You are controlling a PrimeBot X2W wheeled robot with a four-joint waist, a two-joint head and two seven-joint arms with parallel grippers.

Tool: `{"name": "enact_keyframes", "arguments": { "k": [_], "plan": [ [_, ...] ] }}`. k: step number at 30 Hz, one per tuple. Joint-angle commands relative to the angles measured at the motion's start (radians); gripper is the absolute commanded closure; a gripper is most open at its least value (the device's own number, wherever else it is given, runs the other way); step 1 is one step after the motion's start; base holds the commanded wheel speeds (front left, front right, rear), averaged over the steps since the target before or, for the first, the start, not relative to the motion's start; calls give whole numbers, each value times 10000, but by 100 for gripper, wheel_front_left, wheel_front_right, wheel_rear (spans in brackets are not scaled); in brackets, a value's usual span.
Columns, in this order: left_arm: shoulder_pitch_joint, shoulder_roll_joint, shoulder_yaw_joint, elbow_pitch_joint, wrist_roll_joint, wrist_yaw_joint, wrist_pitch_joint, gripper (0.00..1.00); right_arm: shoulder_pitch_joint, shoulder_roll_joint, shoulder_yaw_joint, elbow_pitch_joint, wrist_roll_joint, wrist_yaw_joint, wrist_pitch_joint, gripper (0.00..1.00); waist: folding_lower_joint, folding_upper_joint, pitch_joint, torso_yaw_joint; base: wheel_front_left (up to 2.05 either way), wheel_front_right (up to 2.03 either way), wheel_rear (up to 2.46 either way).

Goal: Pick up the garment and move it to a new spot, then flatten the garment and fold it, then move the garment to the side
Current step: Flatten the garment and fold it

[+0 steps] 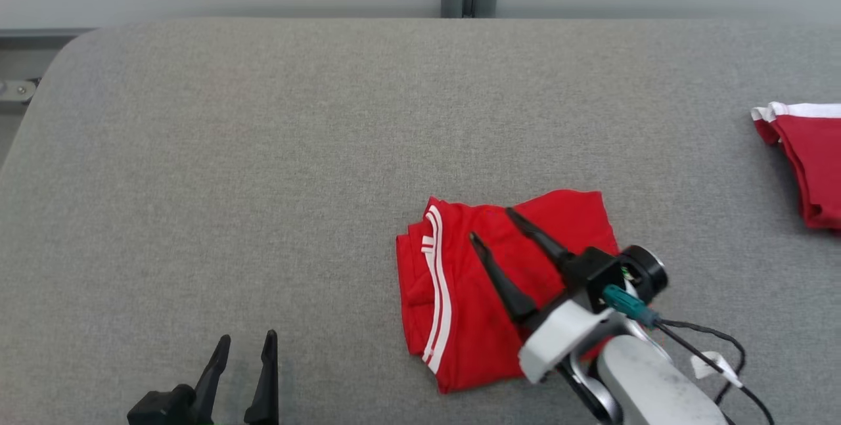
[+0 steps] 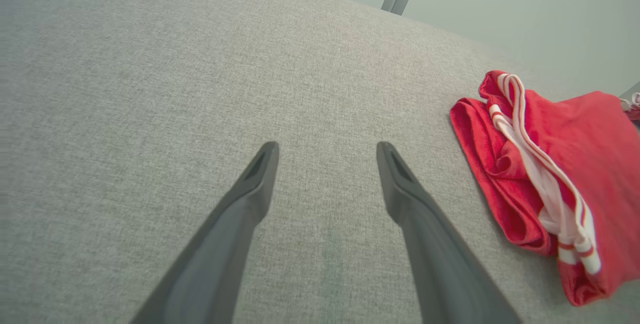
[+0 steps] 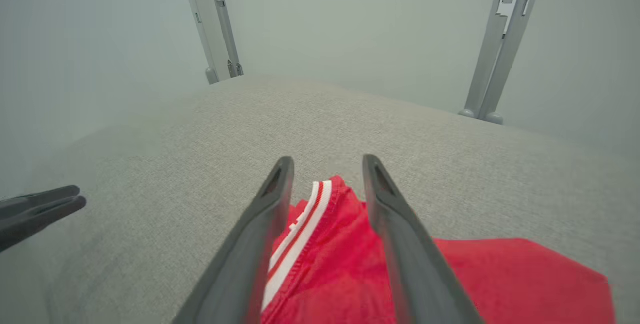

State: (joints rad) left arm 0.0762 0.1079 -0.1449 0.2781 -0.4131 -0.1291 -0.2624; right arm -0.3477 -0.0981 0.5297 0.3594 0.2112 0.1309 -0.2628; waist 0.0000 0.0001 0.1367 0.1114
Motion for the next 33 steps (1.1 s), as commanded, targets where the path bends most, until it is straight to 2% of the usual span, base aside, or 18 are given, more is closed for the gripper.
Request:
{"name": "enact_keyframes", "arguments": {
  "k": [1, 7, 12, 15, 21, 33],
  "plan": [
    [203, -35, 116, -51, 124, -29, -28, 0, 354, -176, -213, -164, -149, -5, -22, 0, 0, -1, -627, -405, 0, 0, 0],
    [767, -182, 481, -322, 481, 51, -26, 0, 1848, -1053, -1754, -656, -303, -8, -22, 0, 0, -1, -1412, -714, 0, 0, 0],
    [833, -76, 523, -223, 983, 16, -26, 0, 3051, -1307, -3651, -790, -203, -10, -21, 0, 0, -1, -1675, -802, 0, 0, 0],
    [767, -27, 676, -139, 1121, 4, -26, 0, 3454, -1181, -4425, -697, -314, -7, -21, 0, 0, -1, -1749, -832, 0, 0, 0],
    [758, -61, 1103, 124, 1169, -16, -26, 0, 3874, -728, -5278, -526, -455, -5, -23, 0, 0, -1, -1830, -834, 0, 0, 0],
    [605, -59, 1158, 100, 1062, -29, -26, 0, 4363, -214, -5923, -720, -869, -7, -21, 0, 0, -1, -1855, -467, 0, 0, 0]
  ]
}}
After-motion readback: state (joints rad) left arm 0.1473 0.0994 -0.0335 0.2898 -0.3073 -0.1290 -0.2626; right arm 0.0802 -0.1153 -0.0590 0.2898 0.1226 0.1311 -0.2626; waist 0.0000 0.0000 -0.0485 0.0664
